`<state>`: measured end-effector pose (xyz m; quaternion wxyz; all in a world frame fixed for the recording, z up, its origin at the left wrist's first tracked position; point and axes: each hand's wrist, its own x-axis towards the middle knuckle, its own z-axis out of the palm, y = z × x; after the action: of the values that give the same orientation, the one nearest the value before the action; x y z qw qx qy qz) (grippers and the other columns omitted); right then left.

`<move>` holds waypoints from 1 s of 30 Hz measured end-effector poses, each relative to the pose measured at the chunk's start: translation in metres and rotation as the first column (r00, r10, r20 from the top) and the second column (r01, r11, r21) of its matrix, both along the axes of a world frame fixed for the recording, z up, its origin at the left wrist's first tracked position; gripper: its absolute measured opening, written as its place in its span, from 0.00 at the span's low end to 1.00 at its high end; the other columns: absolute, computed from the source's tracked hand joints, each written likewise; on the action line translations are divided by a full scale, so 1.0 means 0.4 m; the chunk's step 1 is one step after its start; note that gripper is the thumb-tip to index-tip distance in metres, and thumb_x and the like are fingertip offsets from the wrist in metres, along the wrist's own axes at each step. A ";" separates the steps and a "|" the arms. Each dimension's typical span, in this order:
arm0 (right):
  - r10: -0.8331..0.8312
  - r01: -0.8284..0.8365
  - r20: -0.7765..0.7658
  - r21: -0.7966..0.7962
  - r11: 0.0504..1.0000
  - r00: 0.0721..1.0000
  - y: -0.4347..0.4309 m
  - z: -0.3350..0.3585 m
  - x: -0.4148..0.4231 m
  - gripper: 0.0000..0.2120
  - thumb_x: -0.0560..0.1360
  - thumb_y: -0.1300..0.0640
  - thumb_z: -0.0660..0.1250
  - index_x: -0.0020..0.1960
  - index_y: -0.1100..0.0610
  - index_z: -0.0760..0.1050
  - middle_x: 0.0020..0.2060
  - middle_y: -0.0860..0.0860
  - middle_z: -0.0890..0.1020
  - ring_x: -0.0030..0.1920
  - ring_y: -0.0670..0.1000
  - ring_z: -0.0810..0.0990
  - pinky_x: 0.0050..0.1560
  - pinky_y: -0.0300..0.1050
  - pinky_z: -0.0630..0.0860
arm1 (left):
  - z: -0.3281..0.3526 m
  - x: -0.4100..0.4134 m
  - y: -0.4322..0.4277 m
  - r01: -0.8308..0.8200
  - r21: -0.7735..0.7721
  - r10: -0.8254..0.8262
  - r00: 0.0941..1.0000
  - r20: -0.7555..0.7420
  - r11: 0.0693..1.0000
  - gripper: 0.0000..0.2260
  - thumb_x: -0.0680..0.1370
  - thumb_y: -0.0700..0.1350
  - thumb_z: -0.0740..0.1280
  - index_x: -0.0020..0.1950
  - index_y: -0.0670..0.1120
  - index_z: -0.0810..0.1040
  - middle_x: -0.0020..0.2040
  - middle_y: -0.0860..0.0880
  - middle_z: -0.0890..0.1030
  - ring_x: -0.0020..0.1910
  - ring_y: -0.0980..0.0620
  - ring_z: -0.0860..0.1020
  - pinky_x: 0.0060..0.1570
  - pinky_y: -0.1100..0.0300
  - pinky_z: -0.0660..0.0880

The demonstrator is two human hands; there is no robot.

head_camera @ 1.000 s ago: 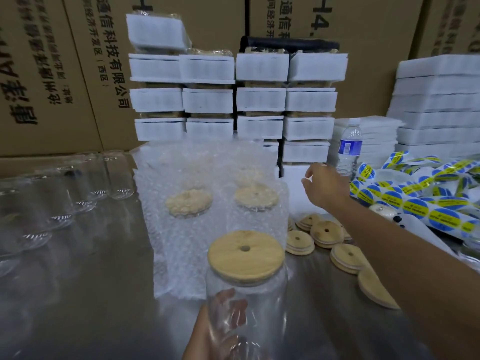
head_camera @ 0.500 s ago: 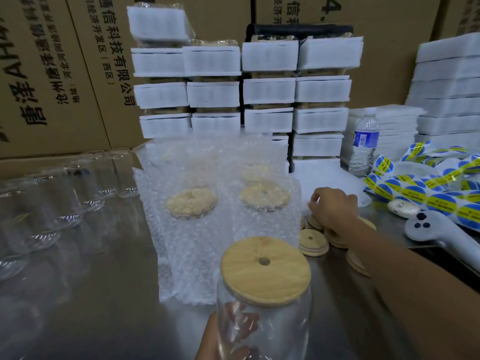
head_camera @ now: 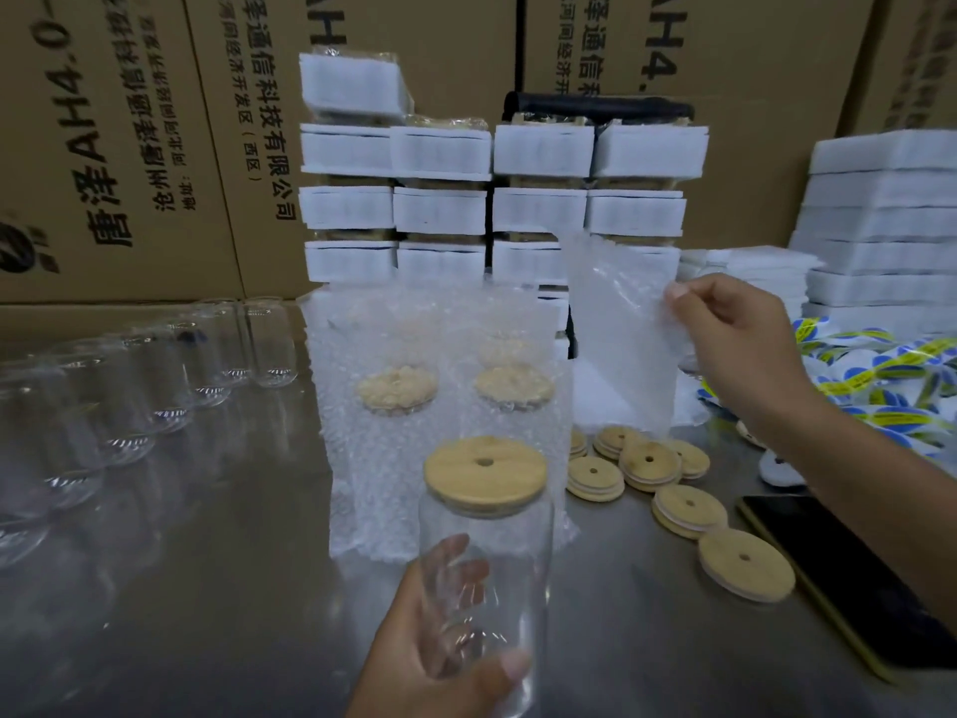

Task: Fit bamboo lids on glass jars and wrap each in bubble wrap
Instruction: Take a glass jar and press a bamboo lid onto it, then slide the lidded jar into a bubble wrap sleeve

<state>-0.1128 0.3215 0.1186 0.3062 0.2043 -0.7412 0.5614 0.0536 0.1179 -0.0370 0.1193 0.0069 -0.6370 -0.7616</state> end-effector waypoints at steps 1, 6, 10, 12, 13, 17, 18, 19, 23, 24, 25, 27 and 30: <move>0.027 -0.027 -0.025 -0.002 1.000 0.999 0.003 0.004 0.040 0.11 0.79 0.55 0.63 0.38 0.49 0.76 0.36 0.44 0.80 0.37 0.40 0.76 0.43 0.37 0.72 | -0.005 0.002 0.000 -0.007 0.004 0.007 1.000 -0.024 1.000 0.44 0.42 0.47 0.79 0.59 0.47 0.74 0.49 0.50 0.84 0.49 0.55 0.83 0.39 0.66 0.77; 0.149 -0.142 -0.100 0.071 0.987 0.984 0.005 -0.027 0.233 0.10 0.79 0.57 0.61 0.41 0.50 0.77 0.39 0.45 0.82 0.40 0.38 0.77 0.43 0.28 0.71 | 0.012 0.025 -0.001 0.000 0.007 0.001 0.993 -0.120 1.000 0.39 0.52 0.53 0.78 0.62 0.52 0.74 0.55 0.56 0.83 0.54 0.58 0.81 0.43 0.65 0.78; 0.316 -0.313 -0.085 0.052 0.948 0.945 -0.015 -0.056 0.353 0.08 0.74 0.52 0.58 0.42 0.51 0.75 0.38 0.42 0.82 0.41 0.35 0.77 0.45 0.27 0.70 | 0.034 0.057 -0.014 -0.054 0.051 0.063 0.979 -0.195 0.997 0.39 0.51 0.59 0.81 0.61 0.57 0.75 0.56 0.52 0.83 0.56 0.54 0.81 0.43 0.64 0.78; 0.429 -0.429 -0.057 0.012 0.903 0.901 -0.027 -0.060 0.389 0.08 0.74 0.53 0.58 0.41 0.52 0.75 0.36 0.37 0.81 0.40 0.34 0.76 0.45 0.25 0.69 | 0.046 0.076 -0.032 -0.090 0.091 0.109 0.968 -0.224 0.992 0.39 0.51 0.57 0.82 0.61 0.56 0.76 0.56 0.50 0.83 0.57 0.51 0.81 0.43 0.64 0.78; 0.465 -0.465 -0.050 0.002 0.885 0.884 -0.035 -0.061 0.404 0.08 0.76 0.52 0.59 0.40 0.52 0.74 0.34 0.37 0.79 0.38 0.35 0.75 0.42 0.25 0.69 | 0.053 0.086 -0.042 -0.099 0.105 0.122 0.962 -0.244 0.990 0.37 0.53 0.55 0.81 0.61 0.55 0.76 0.56 0.50 0.83 0.57 0.50 0.81 0.44 0.64 0.78; 0.545 -0.545 -0.039 -0.002 0.838 0.838 -0.090 -0.075 0.441 0.09 0.76 0.50 0.61 0.39 0.51 0.72 0.32 0.37 0.76 0.34 0.34 0.72 0.38 0.25 0.67 | 0.096 0.135 -0.068 -0.112 0.131 0.147 0.943 -0.298 0.985 0.37 0.53 0.54 0.81 0.60 0.54 0.76 0.55 0.50 0.83 0.57 0.50 0.80 0.43 0.65 0.78; 0.575 -0.575 -0.020 -0.011 0.818 0.818 -0.107 -0.085 0.445 0.08 0.75 0.49 0.63 0.39 0.51 0.73 0.34 0.37 0.78 0.36 0.34 0.73 0.41 0.25 0.69 | 0.108 0.147 -0.072 -0.116 0.135 0.152 0.940 -0.306 0.984 0.39 0.51 0.57 0.82 0.60 0.54 0.76 0.56 0.50 0.83 0.57 0.50 0.80 0.42 0.65 0.78; 0.602 -0.602 0.007 -0.015 0.798 0.798 -0.120 -0.096 0.448 0.08 0.75 0.49 0.64 0.39 0.51 0.73 0.37 0.39 0.79 0.39 0.35 0.75 0.43 0.27 0.70 | 0.120 0.158 -0.075 -0.119 0.138 0.157 0.937 -0.312 0.983 0.40 0.50 0.59 0.82 0.60 0.54 0.76 0.56 0.51 0.83 0.58 0.50 0.80 0.43 0.65 0.78; 0.634 -0.643 0.125 0.054 0.764 0.763 -0.151 -0.146 0.444 0.08 0.73 0.53 0.70 0.38 0.47 0.73 0.47 0.41 0.83 0.53 0.40 0.80 0.52 0.32 0.73 | 0.148 0.195 -0.099 -0.159 0.152 0.200 0.926 -0.320 0.976 0.44 0.49 0.62 0.82 0.62 0.53 0.75 0.57 0.50 0.82 0.58 0.50 0.80 0.48 0.61 0.77; 0.623 -0.635 0.135 0.079 0.769 0.771 -0.154 -0.155 0.442 0.09 0.73 0.54 0.71 0.38 0.45 0.73 0.47 0.40 0.83 0.54 0.41 0.80 0.53 0.32 0.73 | 0.151 0.203 -0.106 -0.170 0.145 0.209 0.924 -0.319 0.975 0.44 0.49 0.62 0.81 0.62 0.52 0.75 0.57 0.50 0.82 0.59 0.51 0.80 0.49 0.61 0.77; 0.614 -0.627 0.141 0.090 0.774 0.777 -0.158 -0.163 0.441 0.08 0.71 0.55 0.70 0.38 0.43 0.73 0.47 0.40 0.83 0.54 0.41 0.80 0.52 0.32 0.73 | 0.153 0.209 -0.113 -0.179 0.141 0.216 0.924 -0.316 0.974 0.44 0.49 0.63 0.81 0.63 0.52 0.74 0.58 0.49 0.82 0.59 0.51 0.80 0.51 0.59 0.76; 0.606 -0.622 0.154 0.083 0.779 0.780 -0.163 -0.174 0.438 0.08 0.70 0.55 0.68 0.38 0.42 0.73 0.47 0.40 0.83 0.53 0.41 0.81 0.52 0.32 0.72 | 0.153 0.215 -0.123 -0.194 0.142 0.230 0.924 -0.307 0.971 0.45 0.49 0.63 0.81 0.63 0.52 0.74 0.58 0.48 0.82 0.59 0.50 0.79 0.55 0.55 0.73; 0.604 -0.622 0.180 0.062 0.781 0.776 -0.168 -0.189 0.429 0.07 0.70 0.55 0.67 0.39 0.43 0.72 0.47 0.42 0.83 0.53 0.42 0.81 0.52 0.33 0.73 | 0.151 0.216 -0.134 -0.215 0.135 0.247 0.920 -0.303 0.967 0.44 0.48 0.63 0.82 0.61 0.53 0.74 0.58 0.49 0.82 0.59 0.50 0.79 0.59 0.51 0.72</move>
<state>0.0590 0.2541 0.0429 0.0372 0.4095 -0.6866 0.5996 0.1399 0.0642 0.0234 0.3088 -0.0347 -0.5658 -0.7638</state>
